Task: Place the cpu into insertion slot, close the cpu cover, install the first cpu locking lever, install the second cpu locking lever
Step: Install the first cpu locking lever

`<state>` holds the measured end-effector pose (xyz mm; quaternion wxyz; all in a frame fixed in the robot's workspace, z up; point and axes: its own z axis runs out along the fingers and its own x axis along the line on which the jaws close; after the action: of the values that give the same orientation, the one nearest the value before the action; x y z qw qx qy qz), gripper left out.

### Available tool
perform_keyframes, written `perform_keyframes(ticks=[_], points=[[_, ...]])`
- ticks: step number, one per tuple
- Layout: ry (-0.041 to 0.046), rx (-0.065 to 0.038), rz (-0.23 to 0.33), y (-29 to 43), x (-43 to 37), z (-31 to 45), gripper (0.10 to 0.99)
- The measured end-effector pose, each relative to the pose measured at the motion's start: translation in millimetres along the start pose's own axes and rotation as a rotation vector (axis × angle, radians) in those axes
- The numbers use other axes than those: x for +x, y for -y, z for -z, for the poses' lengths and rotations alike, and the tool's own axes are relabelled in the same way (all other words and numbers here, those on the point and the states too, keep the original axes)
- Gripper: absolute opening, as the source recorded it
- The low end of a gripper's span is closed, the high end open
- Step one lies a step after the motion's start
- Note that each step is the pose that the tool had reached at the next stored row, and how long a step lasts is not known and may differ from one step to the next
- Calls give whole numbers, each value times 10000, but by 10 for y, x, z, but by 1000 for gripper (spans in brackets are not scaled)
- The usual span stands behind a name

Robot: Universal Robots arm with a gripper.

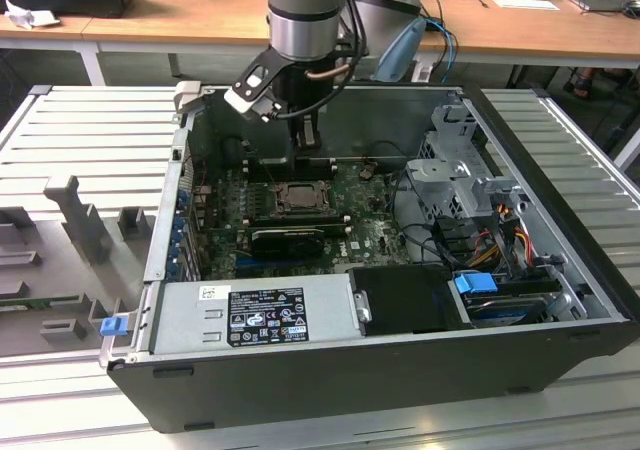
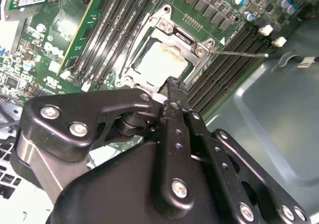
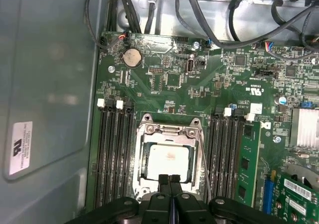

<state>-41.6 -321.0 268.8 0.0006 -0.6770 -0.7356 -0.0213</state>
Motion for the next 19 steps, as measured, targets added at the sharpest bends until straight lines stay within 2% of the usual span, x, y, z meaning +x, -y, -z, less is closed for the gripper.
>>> perform_keyframes(ticks=[5, 8, 10, 12, 14, 19], points=[[1, -4, 0, 1, 5, 145, 106], [1, -3, -1, 1, 6, 188, 106], [-4, -3, 75, 2, 6, 194, 106], [-9, 14, 562, 3, 6, 195, 106], [-16, 20, 815, 13, 7, 195, 106], [-29, 33, 1225, 35, 9, 195, 106]])
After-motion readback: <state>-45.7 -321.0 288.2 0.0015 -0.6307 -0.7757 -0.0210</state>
